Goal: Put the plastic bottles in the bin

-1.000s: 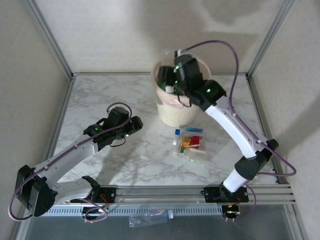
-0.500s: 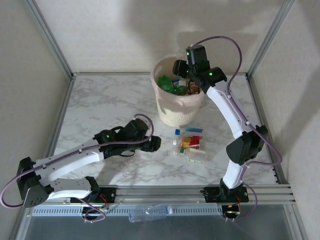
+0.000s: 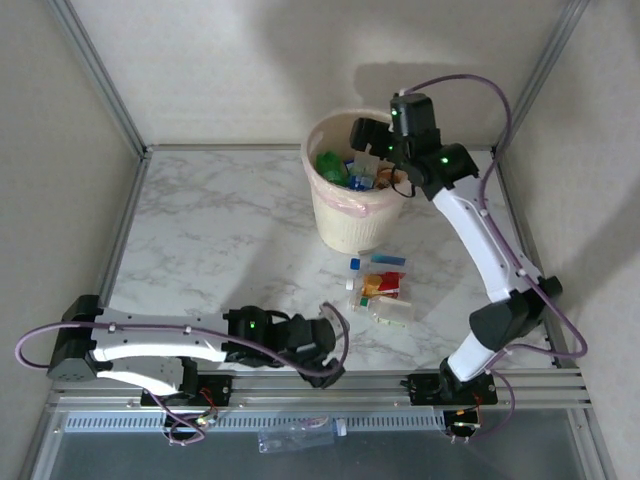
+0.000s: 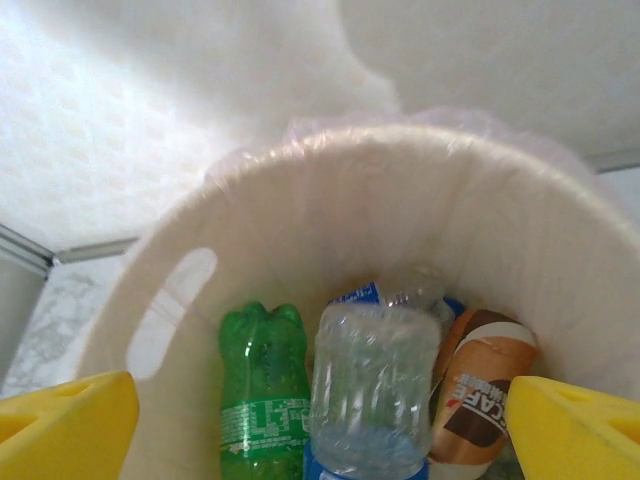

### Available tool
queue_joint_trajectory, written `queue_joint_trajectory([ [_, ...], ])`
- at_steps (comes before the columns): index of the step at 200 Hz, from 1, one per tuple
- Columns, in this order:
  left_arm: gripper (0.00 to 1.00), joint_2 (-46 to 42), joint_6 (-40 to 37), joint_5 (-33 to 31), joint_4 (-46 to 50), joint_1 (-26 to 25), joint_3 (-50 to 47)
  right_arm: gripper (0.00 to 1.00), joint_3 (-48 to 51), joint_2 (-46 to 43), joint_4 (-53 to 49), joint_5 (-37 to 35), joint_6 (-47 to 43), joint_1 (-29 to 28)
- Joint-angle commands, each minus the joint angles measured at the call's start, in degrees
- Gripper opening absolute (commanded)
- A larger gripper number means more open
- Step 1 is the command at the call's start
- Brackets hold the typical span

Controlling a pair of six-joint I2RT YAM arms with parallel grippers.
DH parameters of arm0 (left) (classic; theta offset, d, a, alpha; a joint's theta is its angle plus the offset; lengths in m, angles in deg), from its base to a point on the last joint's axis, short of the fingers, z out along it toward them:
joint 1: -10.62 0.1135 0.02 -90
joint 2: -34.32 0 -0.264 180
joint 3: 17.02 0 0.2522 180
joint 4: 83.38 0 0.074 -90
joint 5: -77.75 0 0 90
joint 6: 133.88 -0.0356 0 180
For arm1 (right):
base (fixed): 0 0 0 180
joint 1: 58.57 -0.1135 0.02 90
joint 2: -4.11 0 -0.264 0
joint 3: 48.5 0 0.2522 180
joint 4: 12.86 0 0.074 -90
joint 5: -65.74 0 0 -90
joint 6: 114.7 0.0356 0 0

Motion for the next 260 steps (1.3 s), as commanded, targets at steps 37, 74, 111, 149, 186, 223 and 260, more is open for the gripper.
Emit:
queue_joint_trajectory([
  [37,0.97,-5.25,4.55,-3.97,1.25,-4.61,-1.40,0.96,9.13,-8.12,0.14,0.74,3.16,0.92],
  [74,0.98,-9.10,4.01,-15.30,-2.24,2.23,-7.02,0.96,25.91,-19.60,4.80,5.59,1.41,-4.71],
  [111,0.96,-11.13,2.20,-8.66,-11.33,18.43,-8.42,0.98,37.18,-30.32,-0.90,1.84,2.93,-19.01],
  [149,0.92,-6.20,7.73,-4.72,-14.26,31.41,-7.57,0.99,50.15,-37.92,-4.25,4.49,9.39,-36.73],
  [186,0.92,-3.90,14.24,-1.73,-15.22,44.30,-7.70,0.99,60.60,-35.51,3.32,2.96,15.98,-61.20],
  [223,0.92,-1.83,15.97,-0.11,-16.25,50.12,-7.38,0.99,59.39,-24.29,6.01,5.13,13.80,-71.54],
  [260,0.92,-1.47,16.88,2.00,-17.90,52.68,-8.26,0.99,55.69,-14.28,4.26,8.57,7.90,-75.40],
])
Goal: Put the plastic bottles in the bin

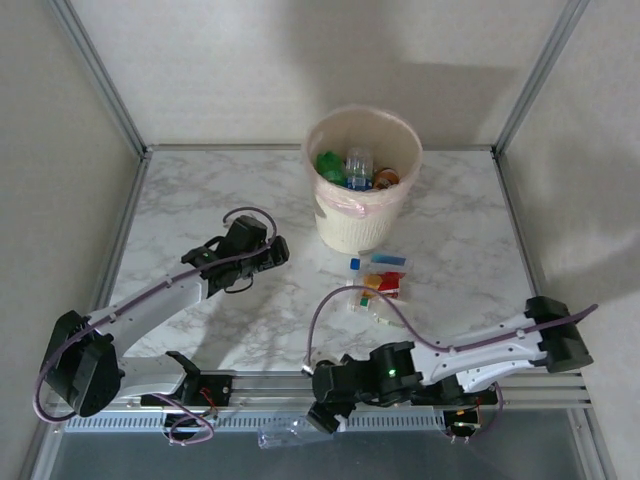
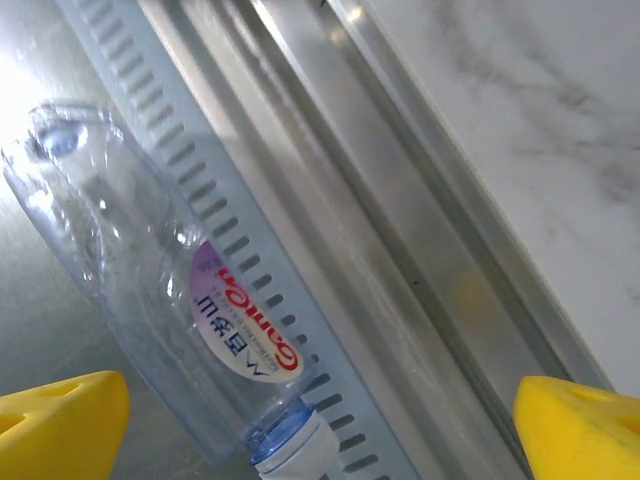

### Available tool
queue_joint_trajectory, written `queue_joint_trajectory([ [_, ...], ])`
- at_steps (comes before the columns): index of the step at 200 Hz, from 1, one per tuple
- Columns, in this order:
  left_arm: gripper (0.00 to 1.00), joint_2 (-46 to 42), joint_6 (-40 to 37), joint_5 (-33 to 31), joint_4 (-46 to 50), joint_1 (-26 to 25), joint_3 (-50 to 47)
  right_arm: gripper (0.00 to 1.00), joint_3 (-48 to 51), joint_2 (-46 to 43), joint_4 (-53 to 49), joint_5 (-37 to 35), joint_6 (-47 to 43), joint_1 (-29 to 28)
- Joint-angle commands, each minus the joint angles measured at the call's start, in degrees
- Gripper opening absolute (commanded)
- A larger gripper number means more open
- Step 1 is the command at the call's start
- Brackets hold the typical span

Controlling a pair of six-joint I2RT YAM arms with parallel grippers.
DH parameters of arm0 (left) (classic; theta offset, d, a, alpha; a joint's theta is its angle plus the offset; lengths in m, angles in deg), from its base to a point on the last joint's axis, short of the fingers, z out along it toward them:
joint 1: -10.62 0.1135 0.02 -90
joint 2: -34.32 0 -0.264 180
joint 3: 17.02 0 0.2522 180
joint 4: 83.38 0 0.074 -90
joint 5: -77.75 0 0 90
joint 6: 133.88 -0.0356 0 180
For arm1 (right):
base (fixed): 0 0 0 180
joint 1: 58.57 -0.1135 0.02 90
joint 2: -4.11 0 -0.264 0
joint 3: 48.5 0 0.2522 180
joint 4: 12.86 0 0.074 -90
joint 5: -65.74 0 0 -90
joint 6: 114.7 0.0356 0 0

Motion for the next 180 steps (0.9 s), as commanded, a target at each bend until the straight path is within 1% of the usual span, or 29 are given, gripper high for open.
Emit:
queue_joint_trajectory([
  [1,0.92,0.07,1.81,2.05,-1.74,1.37,0.16,0.99,-4.08,5.35,-0.80,2.07,-4.12,-2.97],
  [22,0.92,-0.93,2.48,1.89,-2.22,2.33,-0.16,0.99,-5.70,10.11,-2.84,1.89,-6.22,-4.90],
  [54,0.93,-2.37,3.09,2.44,-3.91,3.06,-1.45,0.99,-5.39,15.90,-4.30,-1.20,-6.88,-4.81],
  [71,0.93,-2.48,3.23,2.44,-4.51,3.46,-2.52,0.99,-4.31,16.28,-3.92,-3.47,-5.54,-1.13],
  [89,0.93,-2.54,3.44,2.87,-5.25,4.07,-3.50,0.99,-3.11,12.70,-3.82,-7.35,-3.29,5.41],
  [103,0.93,-2.49,3.50,3.03,-5.58,4.53,-3.93,0.99,-3.77,9.34,-3.92,-10.41,-2.37,9.17],
  [124,0.93,-2.64,3.12,3.60,-7.04,5.17,-4.47,0.99,-3.84,5.60,0.56,-9.02,-5.08,10.50],
  [138,0.93,-2.66,2.98,4.09,-7.84,5.52,-4.76,0.99,-3.50,7.03,2.64,-6.98,-6.13,12.04],
  [161,0.93,-3.17,3.37,4.45,-8.56,6.31,-5.46,0.99,-5.61,11.23,4.03,-8.67,-8.82,15.10],
  [180,0.93,-4.19,5.36,5.10,-9.49,8.03,-7.39,0.99,-9.06,15.20,5.46,-10.01,-11.97,19.20],
])
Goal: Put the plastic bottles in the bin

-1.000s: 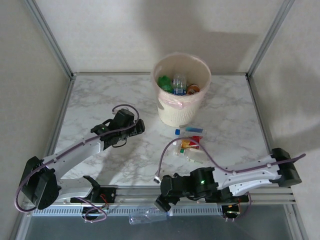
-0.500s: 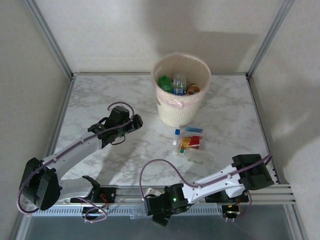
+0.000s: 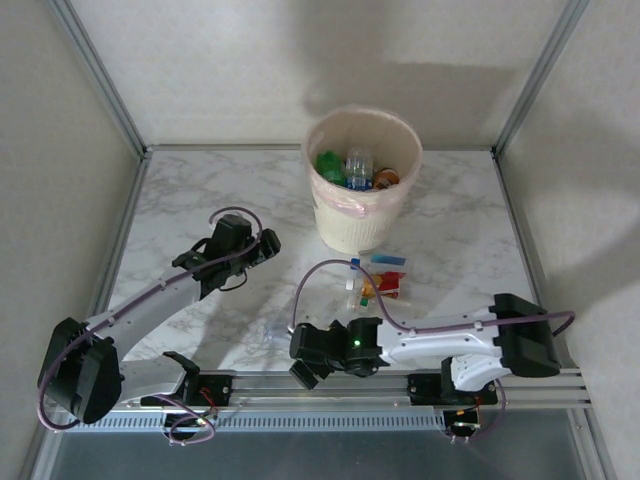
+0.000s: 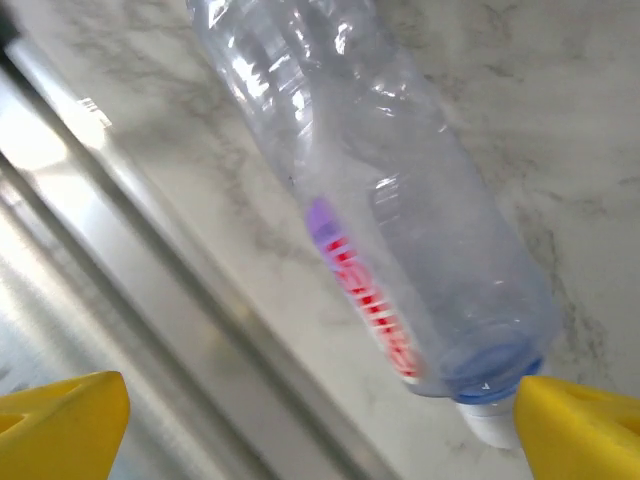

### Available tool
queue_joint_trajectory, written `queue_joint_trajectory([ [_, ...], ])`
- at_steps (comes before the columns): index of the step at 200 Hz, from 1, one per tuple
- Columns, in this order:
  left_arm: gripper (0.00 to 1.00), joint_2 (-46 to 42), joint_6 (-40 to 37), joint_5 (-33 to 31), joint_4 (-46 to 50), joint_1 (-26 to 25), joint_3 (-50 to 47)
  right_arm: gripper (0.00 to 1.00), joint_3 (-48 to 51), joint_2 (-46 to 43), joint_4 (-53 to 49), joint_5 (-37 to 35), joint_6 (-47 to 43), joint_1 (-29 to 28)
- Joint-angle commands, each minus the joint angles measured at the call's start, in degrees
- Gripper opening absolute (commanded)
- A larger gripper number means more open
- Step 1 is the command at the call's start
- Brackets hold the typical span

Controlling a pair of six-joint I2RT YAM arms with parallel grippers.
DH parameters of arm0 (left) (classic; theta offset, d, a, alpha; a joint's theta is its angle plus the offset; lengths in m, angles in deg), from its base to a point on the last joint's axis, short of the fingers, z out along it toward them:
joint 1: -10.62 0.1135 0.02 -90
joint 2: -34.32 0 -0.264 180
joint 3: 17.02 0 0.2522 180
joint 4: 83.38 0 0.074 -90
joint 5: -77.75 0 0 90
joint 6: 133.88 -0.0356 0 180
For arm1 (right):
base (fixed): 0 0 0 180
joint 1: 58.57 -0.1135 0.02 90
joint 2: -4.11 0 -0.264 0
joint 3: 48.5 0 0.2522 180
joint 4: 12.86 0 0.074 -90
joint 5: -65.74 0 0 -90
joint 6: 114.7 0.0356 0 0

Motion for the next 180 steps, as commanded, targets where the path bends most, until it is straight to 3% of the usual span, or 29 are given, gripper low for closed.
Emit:
queue_joint_trajectory([
  [1,0.93,-2.01,2.46,1.32,-1.86,2.15,-2.45,0.99,-4.44,4.68,2.53,-2.79,-4.70,4.44],
  [32,0.93,-3.12,5.06,4.43,-3.96,5.17,-6.26,0.99,-10.26,10.72,1.90,-8.90,-7.96,9.27],
  [109,0.93,-4.48,3.85,8.67,-7.32,11.23,-10.04,0.99,-15.78,23.09,7.45,-10.95,-15.32,21.26],
  [180,0.92,-4.25,5.06,9.92,-7.31,11.45,-11.06,0.99,-18.99,16.66,5.75,-13.65,-13.35,22.85],
])
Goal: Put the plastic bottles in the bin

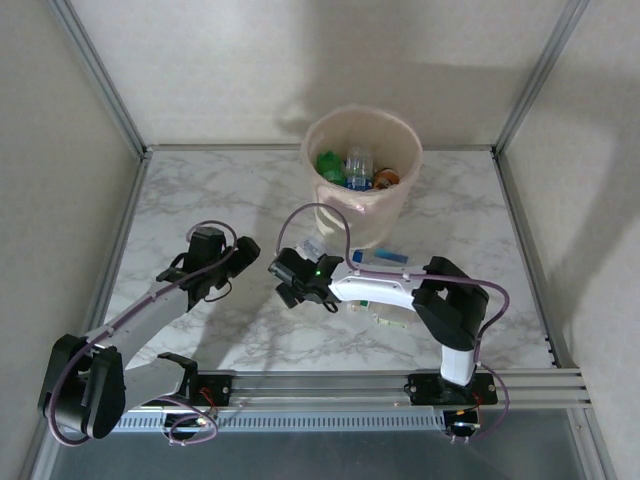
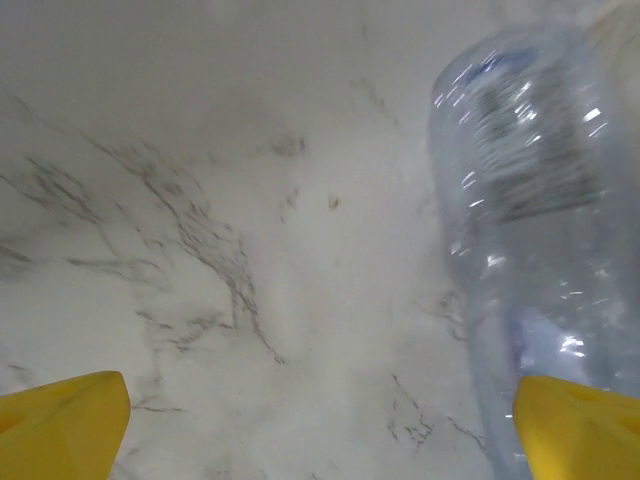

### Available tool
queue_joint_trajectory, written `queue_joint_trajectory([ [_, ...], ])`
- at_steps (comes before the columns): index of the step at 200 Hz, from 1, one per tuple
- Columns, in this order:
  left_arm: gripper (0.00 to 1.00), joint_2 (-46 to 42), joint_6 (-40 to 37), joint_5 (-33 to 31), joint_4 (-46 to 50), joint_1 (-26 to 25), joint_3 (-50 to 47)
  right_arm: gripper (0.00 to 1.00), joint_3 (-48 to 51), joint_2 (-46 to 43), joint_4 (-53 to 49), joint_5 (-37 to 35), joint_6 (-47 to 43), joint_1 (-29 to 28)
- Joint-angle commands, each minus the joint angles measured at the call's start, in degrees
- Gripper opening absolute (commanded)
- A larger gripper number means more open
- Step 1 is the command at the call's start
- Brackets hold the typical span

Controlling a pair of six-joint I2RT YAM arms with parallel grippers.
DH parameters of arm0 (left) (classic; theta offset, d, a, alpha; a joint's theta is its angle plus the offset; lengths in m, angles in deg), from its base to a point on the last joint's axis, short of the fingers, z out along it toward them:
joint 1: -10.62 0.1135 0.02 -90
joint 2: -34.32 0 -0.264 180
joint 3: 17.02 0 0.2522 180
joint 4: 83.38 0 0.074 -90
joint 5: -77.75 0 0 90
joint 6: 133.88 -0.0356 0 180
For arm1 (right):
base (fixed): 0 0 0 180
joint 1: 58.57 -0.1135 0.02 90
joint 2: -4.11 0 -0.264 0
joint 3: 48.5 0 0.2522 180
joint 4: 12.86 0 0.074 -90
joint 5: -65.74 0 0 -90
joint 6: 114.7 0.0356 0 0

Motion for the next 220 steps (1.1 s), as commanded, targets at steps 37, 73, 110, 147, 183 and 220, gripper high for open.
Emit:
queue_joint_trajectory([
  [37,0.90,1.59,2.11,1.29,-1.48,0.39,0.36,0.99,3.51,-6.60,1.66,-2.34,3.09,4.20],
  [73,0.90,2.53,2.89,1.56,-1.99,0.38,0.46,0.98,3.50,-3.98,2.52,-0.44,1.73,6.17],
  [110,0.90,2.63,2.92,1.21,-1.63,0.35,0.45,0.99,4.60,-2.27,4.64,0.22,0.59,9.45],
  [147,0.89,2.23,3.19,0.96,-1.25,0.39,0.46,0.99,6.78,-2.34,5.69,1.17,0.23,10.15],
  [183,0.89,2.08,3.28,0.42,-1.09,0.36,0.46,0.95,10.09,-3.15,6.81,4.10,1.92,10.14],
  [220,0.89,2.62,3.36,0.07,-1.40,0.36,0.77,0.90,12.13,-3.81,7.83,6.91,2.70,9.38],
])
